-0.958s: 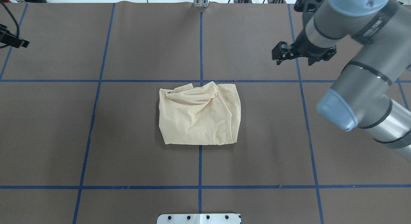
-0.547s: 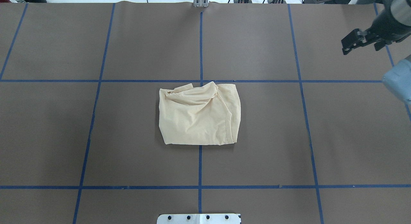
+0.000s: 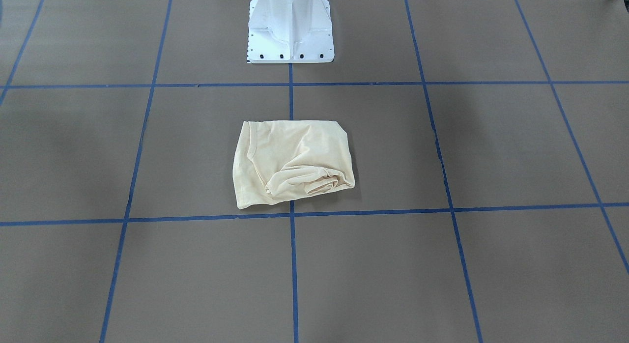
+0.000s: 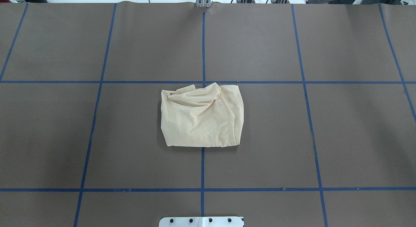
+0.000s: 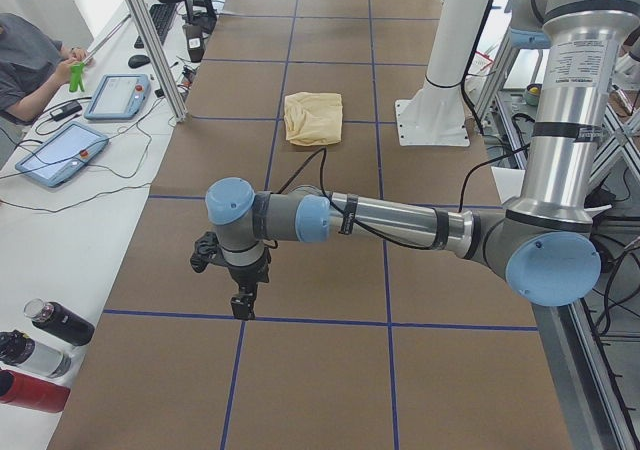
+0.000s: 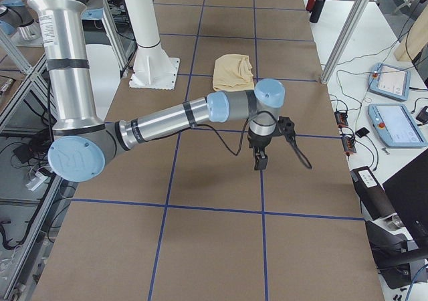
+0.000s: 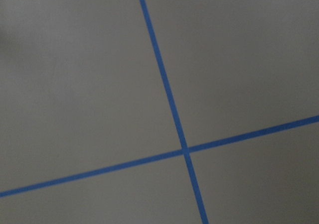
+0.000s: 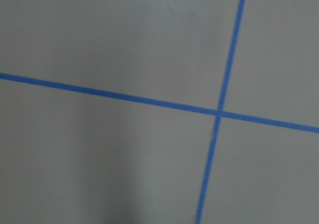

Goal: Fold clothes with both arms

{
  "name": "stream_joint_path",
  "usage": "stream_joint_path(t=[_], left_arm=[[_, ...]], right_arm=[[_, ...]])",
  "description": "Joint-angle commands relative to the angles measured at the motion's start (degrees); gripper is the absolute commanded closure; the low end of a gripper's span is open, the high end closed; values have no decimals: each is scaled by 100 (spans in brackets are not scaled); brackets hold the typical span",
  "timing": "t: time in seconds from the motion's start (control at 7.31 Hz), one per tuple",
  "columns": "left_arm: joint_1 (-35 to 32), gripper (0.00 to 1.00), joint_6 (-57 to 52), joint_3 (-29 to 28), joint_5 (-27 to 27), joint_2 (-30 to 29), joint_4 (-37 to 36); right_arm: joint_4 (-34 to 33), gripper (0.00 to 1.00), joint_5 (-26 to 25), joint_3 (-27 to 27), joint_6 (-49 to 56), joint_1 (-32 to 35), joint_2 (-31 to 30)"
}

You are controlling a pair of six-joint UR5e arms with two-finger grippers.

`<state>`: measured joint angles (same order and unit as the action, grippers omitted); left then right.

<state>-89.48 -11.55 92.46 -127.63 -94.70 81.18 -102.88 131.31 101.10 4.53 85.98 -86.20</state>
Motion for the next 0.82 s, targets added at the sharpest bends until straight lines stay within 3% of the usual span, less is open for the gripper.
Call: stream_joint_path(t=[0.0,0.27,0.55,0.68], left_arm=[[-131,0,-365,35,-392,232,-77],[-166,0,-356,227,-1069,408,-6],[-166,0,-312,763,-1062,733,3],[-175,0,-330,765,-1001,734,3]], right_arm=[[75,0,9,-773,942,672,-816],[460,0,0,-1013,971,928,-1161],[471,0,18,-1031,953,982,-1224],[471,0,18,-1022,953,982,-1189]])
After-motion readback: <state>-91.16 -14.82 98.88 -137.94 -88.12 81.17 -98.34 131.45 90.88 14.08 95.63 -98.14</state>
